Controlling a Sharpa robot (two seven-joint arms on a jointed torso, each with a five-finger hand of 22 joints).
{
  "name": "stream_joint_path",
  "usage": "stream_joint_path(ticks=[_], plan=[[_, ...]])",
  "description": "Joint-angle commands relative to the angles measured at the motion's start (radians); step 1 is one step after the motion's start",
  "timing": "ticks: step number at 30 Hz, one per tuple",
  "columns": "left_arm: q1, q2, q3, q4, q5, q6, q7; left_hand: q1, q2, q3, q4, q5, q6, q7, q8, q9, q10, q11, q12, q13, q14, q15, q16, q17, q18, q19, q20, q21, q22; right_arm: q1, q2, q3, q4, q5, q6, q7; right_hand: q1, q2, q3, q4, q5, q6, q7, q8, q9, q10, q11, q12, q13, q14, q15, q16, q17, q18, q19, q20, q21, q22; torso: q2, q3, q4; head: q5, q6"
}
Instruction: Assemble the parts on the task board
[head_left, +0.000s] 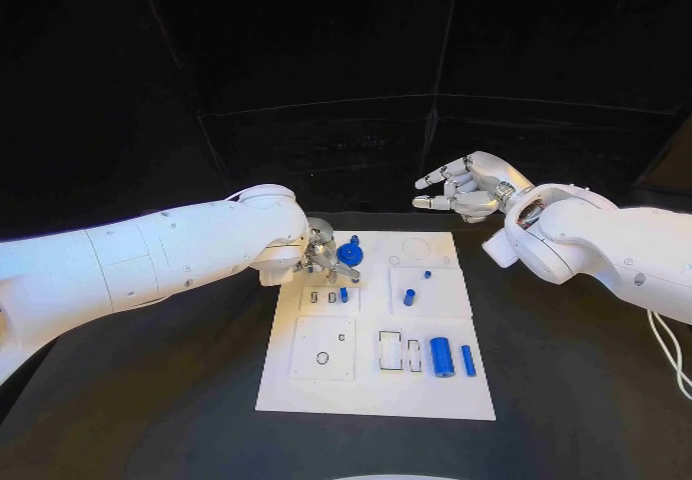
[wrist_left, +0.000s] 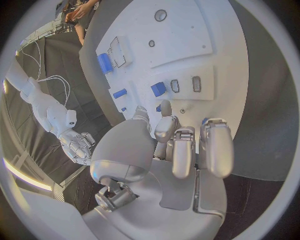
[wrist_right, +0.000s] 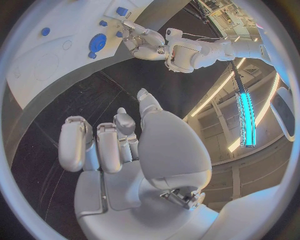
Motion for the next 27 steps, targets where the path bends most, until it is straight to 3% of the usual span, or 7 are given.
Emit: stream_joint_path(ticks=[1,18,27], plan=[[0.002,0.009,0.000,-0.008,-0.017,0.023,-0.028,-0.010,-0.003,-0.007,0.002,-0.005,-0.009,-0.002,0.007,0.002,0.003,-0.003,0.004,0.000,0.104,-0.005,0.003,0.263,-0.012,0.016,-0.004,0.004,0.001,0.003,0.003,0.001,0.000,-0.016,0.010,-0.007,0.007,0.001,-0.007,0.001,0.005,-0.003,-0.003,0.005,-0.001,-0.005,-0.002,-0.005,-0.002,0.052,-0.006,-0.008,0.056,0.017,-0.003,-0.002,-0.006,-0.001,0.000,0.0003,0.0012,0.001,-0.002],[-0.004,0.049,-0.024,-0.046,-0.017,0.068,-0.035,-0.002,-0.003,-0.010,-0.001,-0.005,-0.012,-0.002,0.010,0.007,0.001,-0.004,0.003,-0.001,0.104,-0.005,0.003,0.263,-0.012,0.015,-0.005,0.004,0.002,0.003,0.010,0.001,-0.004,-0.017,0.005,-0.004,0.009,0.005,-0.011,0.002,0.015,-0.006,-0.003,0.005,-0.001,-0.014,-0.002,-0.017,-0.017,0.052,-0.007,-0.013,0.050,0.020,-0.006,-0.003,-0.013,-0.012,-0.002,-0.0004,0.0013,0.004,-0.011],[-0.008,0.057,-0.028,-0.054,-0.017,0.084,-0.038,0.003,-0.002,-0.011,-0.002,-0.005,-0.015,-0.002,0.012,0.010,0.001,-0.004,0.004,-0.001,0.104,-0.005,0.003,0.263,-0.012,0.015,-0.005,0.005,0.003,0.002,0.014,0.001,-0.008,-0.017,-0.001,-0.004,0.010,0.007,-0.013,0.002,0.017,-0.008,-0.003,0.005,-0.001,-0.015,-0.002,-0.018,-0.018,0.051,-0.007,-0.015,0.048,0.020,-0.007,-0.003,-0.015,-0.015,-0.001,-0.0007,-0.0001,0.005,-0.011]])
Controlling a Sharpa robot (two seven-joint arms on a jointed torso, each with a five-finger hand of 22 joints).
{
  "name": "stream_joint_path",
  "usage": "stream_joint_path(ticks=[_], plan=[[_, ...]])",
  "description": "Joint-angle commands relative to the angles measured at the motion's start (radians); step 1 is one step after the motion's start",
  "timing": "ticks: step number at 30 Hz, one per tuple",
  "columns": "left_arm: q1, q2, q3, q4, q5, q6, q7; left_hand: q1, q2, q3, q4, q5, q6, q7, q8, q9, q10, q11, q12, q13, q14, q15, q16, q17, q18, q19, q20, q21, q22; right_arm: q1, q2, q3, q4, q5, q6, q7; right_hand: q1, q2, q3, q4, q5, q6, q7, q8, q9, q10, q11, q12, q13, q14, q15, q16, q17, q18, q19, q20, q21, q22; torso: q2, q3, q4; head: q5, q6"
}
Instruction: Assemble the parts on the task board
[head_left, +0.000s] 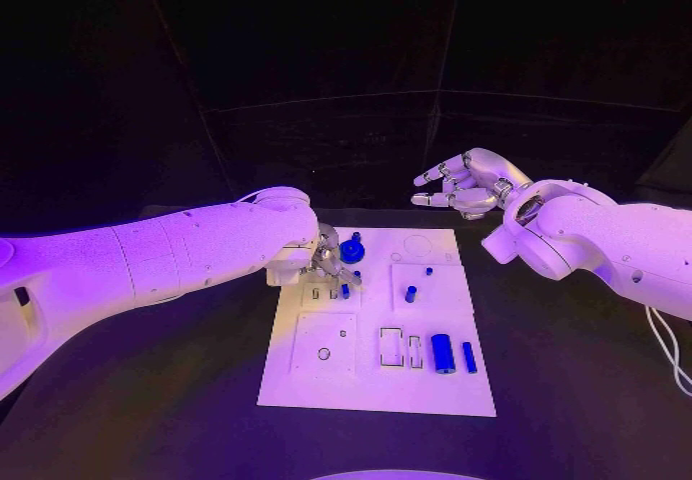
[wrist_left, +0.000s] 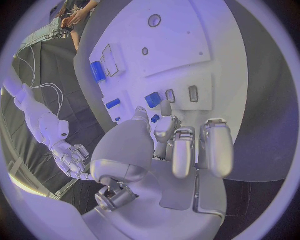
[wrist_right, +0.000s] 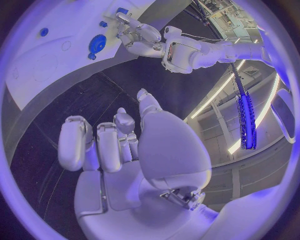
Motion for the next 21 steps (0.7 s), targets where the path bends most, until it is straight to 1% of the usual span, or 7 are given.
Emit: stream_joint_path(ticks=[1,10,14,17,19,21], plan=[[0.000,0.004,0.000,-0.002,-0.007,0.026,-0.009,0.004,-0.001,-0.006,-0.003,-0.005,-0.008,-0.002,0.005,0.002,0.000,-0.004,0.004,-0.001,0.104,-0.005,0.003,0.263,-0.012,0.015,-0.005,0.005,0.002,0.002,0.001,0.001,-0.001,-0.003,-0.005,0.004,0.006,0.003,-0.005,0.000,0.003,-0.005,0.000,0.005,-0.001,-0.006,0.000,-0.007,-0.001,0.051,-0.007,-0.006,0.049,0.020,-0.007,-0.003,-0.005,-0.001,0.001,-0.0006,-0.0009,0.000,-0.001],[-0.001,0.010,-0.001,-0.001,-0.007,0.029,-0.004,0.012,0.000,-0.007,-0.004,-0.005,-0.010,-0.002,0.007,0.006,0.000,-0.004,0.004,-0.001,0.104,-0.005,0.003,0.263,-0.012,0.015,-0.005,0.005,0.002,0.002,0.007,0.001,-0.006,-0.003,-0.006,0.002,0.008,0.007,-0.005,0.000,0.006,-0.005,0.000,0.005,-0.001,-0.006,0.000,-0.008,-0.002,0.051,-0.007,-0.008,0.046,0.020,-0.007,-0.003,-0.007,-0.003,0.000,-0.0001,0.0001,0.000,-0.003],[-0.002,0.011,-0.001,-0.002,-0.007,0.030,-0.003,0.019,0.002,-0.007,-0.006,-0.005,-0.012,-0.002,0.009,0.009,0.000,-0.004,0.004,0.000,0.104,-0.005,0.003,0.263,-0.012,0.015,-0.005,0.005,0.003,0.002,0.008,0.001,-0.006,-0.003,-0.005,0.001,0.009,0.007,-0.005,0.000,0.007,-0.006,0.000,0.005,-0.001,-0.006,0.000,-0.007,-0.002,0.051,-0.007,-0.009,0.046,0.020,-0.007,-0.003,-0.007,-0.003,0.001,-0.0003,-0.0005,0.000,-0.005],[-0.002,0.012,-0.001,-0.003,-0.007,0.031,-0.001,0.029,0.005,-0.007,-0.010,-0.004,-0.014,-0.002,0.012,0.013,0.000,-0.004,0.005,0.000,0.104,-0.005,0.003,0.263,-0.012,0.015,-0.005,0.005,0.003,0.002,0.009,0.001,-0.007,-0.003,-0.004,0.001,0.010,0.008,-0.005,0.000,0.008,-0.006,0.000,0.005,-0.001,-0.007,0.000,-0.008,-0.003,0.051,-0.007,-0.009,0.045,0.020,-0.007,-0.003,-0.008,-0.003,0.001,-0.0002,-0.0013,0.000,-0.006],[-0.002,0.013,-0.001,-0.004,-0.007,0.032,-0.002,0.041,0.008,-0.005,-0.014,-0.004,-0.017,-0.002,0.014,0.016,-0.001,-0.004,0.005,0.000,0.104,-0.005,0.003,0.263,-0.012,0.014,-0.005,0.005,0.003,0.002,0.009,0.001,-0.008,-0.003,-0.002,0.000,0.014,0.010,-0.005,-0.002,0.011,-0.006,0.000,0.006,-0.001,-0.007,-0.001,-0.009,-0.004,0.051,-0.008,-0.010,0.044,0.021,-0.007,-0.004,-0.008,-0.004,0.000,-0.0005,-0.0009,0.000,-0.010],[-0.002,0.014,-0.001,-0.004,-0.007,0.032,-0.002,0.052,0.011,-0.004,-0.019,-0.004,-0.019,-0.002,0.015,0.020,-0.002,-0.003,0.004,-0.001,0.104,-0.005,0.003,0.263,-0.012,0.014,-0.005,0.005,0.003,0.002,0.010,0.001,-0.010,-0.003,-0.001,0.000,0.017,0.012,-0.004,-0.003,0.013,-0.006,0.000,0.006,-0.001,-0.007,-0.001,-0.009,-0.005,0.051,-0.008,-0.011,0.044,0.021,-0.007,-0.004,-0.009,-0.005,0.000,-0.0002,-0.0006,0.000,-0.010]])
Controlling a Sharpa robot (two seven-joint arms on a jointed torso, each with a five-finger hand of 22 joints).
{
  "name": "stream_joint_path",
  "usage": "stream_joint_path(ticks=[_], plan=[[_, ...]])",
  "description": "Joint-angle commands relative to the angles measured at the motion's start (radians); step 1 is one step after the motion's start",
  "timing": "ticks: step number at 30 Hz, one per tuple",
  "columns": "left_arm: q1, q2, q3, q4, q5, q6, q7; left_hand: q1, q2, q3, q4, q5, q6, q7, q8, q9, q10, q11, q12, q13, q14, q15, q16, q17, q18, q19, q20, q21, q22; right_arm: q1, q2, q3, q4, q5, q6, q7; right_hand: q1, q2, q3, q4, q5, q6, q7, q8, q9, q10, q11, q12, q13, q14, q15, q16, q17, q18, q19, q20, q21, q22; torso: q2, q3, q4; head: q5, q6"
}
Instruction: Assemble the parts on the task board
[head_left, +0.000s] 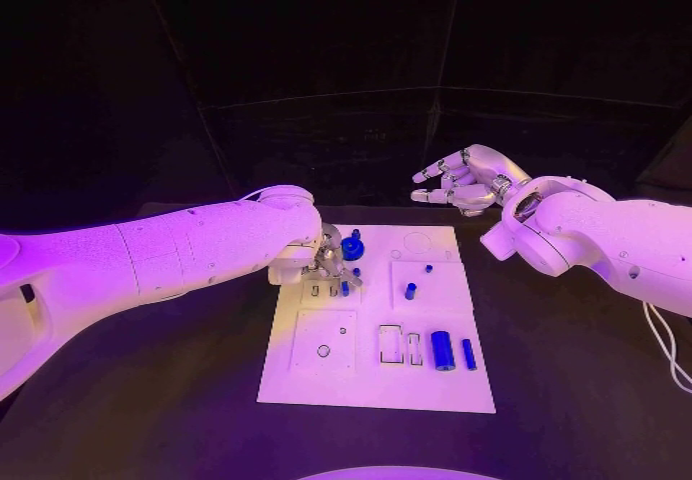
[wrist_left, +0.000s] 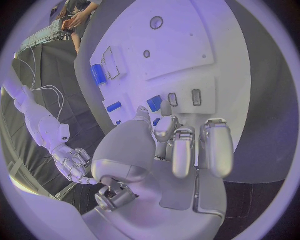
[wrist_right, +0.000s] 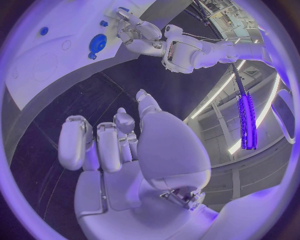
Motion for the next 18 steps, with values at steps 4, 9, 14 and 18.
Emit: stream_joint_path(ticks=[4,9,14,18], plan=[[0.001,0.006,0.000,0.000,-0.006,0.016,0.000,0.028,0.004,0.003,-0.014,-0.004,-0.012,0.002,0.010,0.007,-0.003,-0.003,0.004,-0.001,0.104,-0.005,0.003,0.263,-0.012,0.013,-0.005,0.005,0.001,0.002,0.005,0.001,-0.003,-0.002,0.001,0.000,0.013,0.005,-0.004,-0.005,0.009,-0.006,0.000,0.007,-0.001,-0.007,-0.001,-0.006,-0.003,0.051,-0.008,-0.007,0.044,0.021,-0.003,-0.001,-0.007,-0.002,0.000,0.0006,0.0005,0.000,-0.002],[0.001,0.007,0.000,0.000,-0.006,0.021,0.002,0.048,0.009,0.008,-0.026,-0.004,-0.015,0.003,0.012,0.013,-0.004,-0.003,0.003,-0.003,0.104,-0.005,0.003,0.263,-0.012,0.012,-0.004,0.005,0.001,0.002,0.007,0.001,-0.005,-0.002,0.003,-0.001,0.018,0.006,-0.003,-0.008,0.010,-0.007,-0.001,0.007,-0.001,-0.007,-0.002,-0.006,-0.004,0.051,-0.009,-0.008,0.044,0.021,-0.002,-0.001,-0.007,-0.003,0.000,0.0003,0.0004,0.000,-0.004],[0.001,0.007,0.000,0.000,-0.006,0.019,0.006,0.086,0.022,0.026,-0.053,-0.004,-0.018,0.003,0.015,0.020,-0.004,-0.003,0.005,-0.001,0.104,-0.005,0.003,0.263,-0.012,0.013,-0.004,0.007,0.005,0.002,0.008,0.001,-0.007,-0.002,0.006,-0.003,0.020,0.007,-0.003,-0.009,0.011,-0.007,-0.001,0.008,-0.001,-0.004,-0.002,-0.003,-0.001,0.053,-0.009,-0.002,0.051,0.020,0.001,-0.001,-0.005,0.002,0.000,0.0005,0.0004,0.002,-0.008],[0.001,0.007,0.000,0.003,-0.006,0.018,0.013,0.148,0.055,0.071,-0.092,-0.003,-0.026,-0.002,0.013,0.024,-0.004,-0.007,0.004,-0.001,0.104,-0.007,0.003,0.263,-0.012,0.012,-0.006,0.007,0.006,0.002,0.011,0.001,-0.009,-0.002,0.008,-0.004,0.022,0.008,-0.003,-0.010,0.011,-0.007,-0.001,0.008,-0.001,-0.004,-0.002,-0.003,-0.001,0.054,-0.009,-0.002,0.052,0.020,0.002,-0.001,-0.004,0.003,0.000,0.0002,0.0008,0.002,-0.010]])
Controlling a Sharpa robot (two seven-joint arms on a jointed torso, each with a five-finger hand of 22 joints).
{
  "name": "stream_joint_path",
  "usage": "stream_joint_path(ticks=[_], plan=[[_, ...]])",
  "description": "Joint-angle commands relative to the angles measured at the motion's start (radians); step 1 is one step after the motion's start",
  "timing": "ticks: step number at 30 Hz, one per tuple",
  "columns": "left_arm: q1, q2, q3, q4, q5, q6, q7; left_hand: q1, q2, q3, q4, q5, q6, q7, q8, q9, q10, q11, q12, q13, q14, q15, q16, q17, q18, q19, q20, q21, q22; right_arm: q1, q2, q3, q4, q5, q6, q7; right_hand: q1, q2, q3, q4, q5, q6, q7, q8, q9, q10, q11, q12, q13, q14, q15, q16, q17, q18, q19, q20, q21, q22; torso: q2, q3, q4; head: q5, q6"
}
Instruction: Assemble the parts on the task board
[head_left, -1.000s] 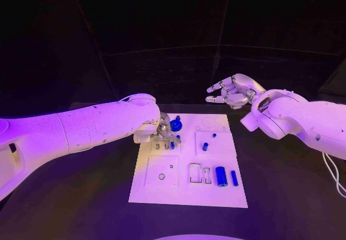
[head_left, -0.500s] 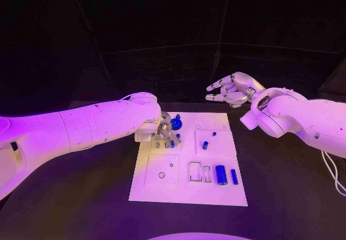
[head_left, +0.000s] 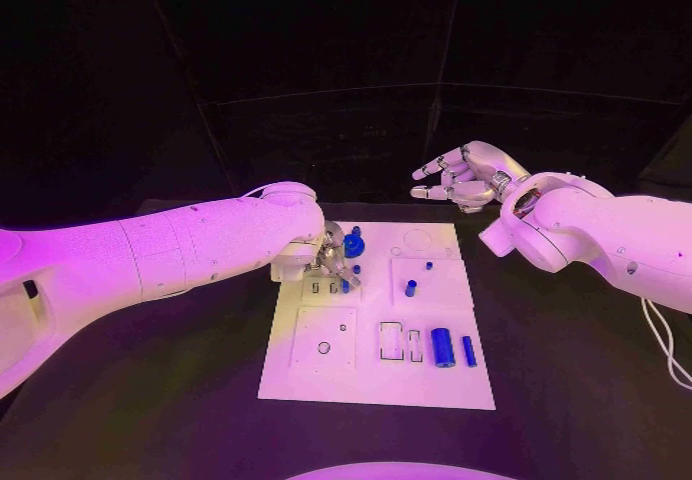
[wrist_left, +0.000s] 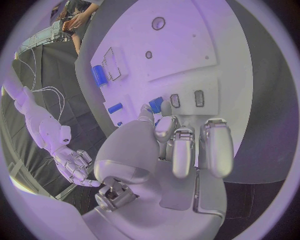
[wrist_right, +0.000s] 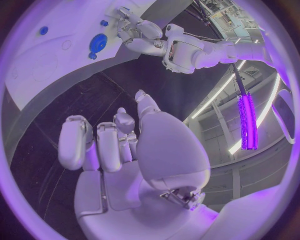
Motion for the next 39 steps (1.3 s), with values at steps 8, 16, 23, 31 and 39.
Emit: stream_joint_path(ticks=[8,16,23,31,39], plan=[[-0.001,-0.007,0.001,0.014,0.004,-0.011,0.034,0.140,0.052,0.204,-0.110,0.000,-0.042,0.001,-0.032,-0.007,-0.022,-0.009,-0.015,-0.012,0.104,-0.012,0.003,0.263,-0.011,0.010,-0.012,0.005,0.001,0.002,0.005,0.001,-0.005,-0.002,0.013,-0.004,0.017,0.002,0.001,-0.011,0.010,-0.007,-0.001,0.005,-0.001,0.003,-0.002,0.004,0.007,0.060,-0.009,0.018,0.072,0.007,0.011,-0.002,0.008,0.017,0.000,-0.0014,0.0003,0.003,-0.004],[-0.001,-0.030,0.001,0.030,0.041,-0.045,0.053,-0.016,-0.119,0.649,-0.138,0.003,-0.043,0.019,-0.029,0.016,-0.027,0.003,-0.035,-0.037,0.104,0.000,0.003,0.263,-0.010,0.008,-0.001,0.001,0.001,0.002,0.006,0.001,-0.011,-0.002,0.019,-0.006,0.019,0.003,0.001,-0.012,0.019,-0.007,-0.001,0.006,-0.001,0.002,-0.003,0.002,0.003,0.060,-0.010,0.017,0.070,0.008,0.012,-0.003,0.008,0.016,-0.002,-0.0017,0.0023,0.003,-0.008],[-0.001,-0.068,0.001,0.060,0.087,-0.094,0.063,-0.094,-0.164,0.806,-0.154,0.004,-0.042,0.012,-0.006,0.042,-0.020,0.002,-0.033,-0.041,0.104,0.000,0.003,0.263,-0.010,0.008,0.001,-0.001,0.001,0.002,0.008,0.000,-0.015,-0.002,0.023,-0.008,0.019,0.003,0.001,-0.012,0.019,-0.007,-0.001,0.006,-0.001,0.002,-0.003,0.002,0.003,0.060,-0.010,0.017,0.070,0.008,0.012,-0.003,0.008,0.016,-0.001,0.0002,0.0012,0.003,-0.006],[-0.002,-0.132,0.000,0.117,0.127,-0.205,0.097,-0.115,-0.171,0.824,-0.152,0.004,-0.040,0.011,0.001,0.048,-0.024,0.001,-0.039,-0.052,0.104,-0.001,0.003,0.263,-0.009,0.006,0.001,-0.005,-0.005,0.002,0.010,0.000,-0.018,-0.002,0.024,-0.009,0.019,0.003,0.000,-0.012,0.021,-0.007,-0.001,0.006,-0.001,0.000,-0.003,0.000,0.000,0.060,-0.010,0.016,0.070,0.008,0.012,-0.003,0.007,0.015,0.000,-0.0007,0.0029,0.002,-0.006],[-0.020,-0.188,-0.001,0.164,0.080,-0.281,0.133,-0.119,-0.181,0.837,-0.160,0.004,-0.039,0.008,0.006,0.053,-0.022,-0.001,-0.039,-0.053,0.104,-0.002,0.003,0.263,-0.009,0.007,0.000,-0.004,-0.002,0.002,0.006,0.000,-0.019,-0.002,0.024,-0.010,0.019,0.003,0.000,-0.012,0.021,-0.007,-0.001,0.006,0.000,0.000,-0.003,0.000,0.000,0.060,-0.010,0.016,0.070,0.008,0.012,-0.003,0.007,0.015,-0.002,-0.0003,0.0029,0.005,-0.011]])
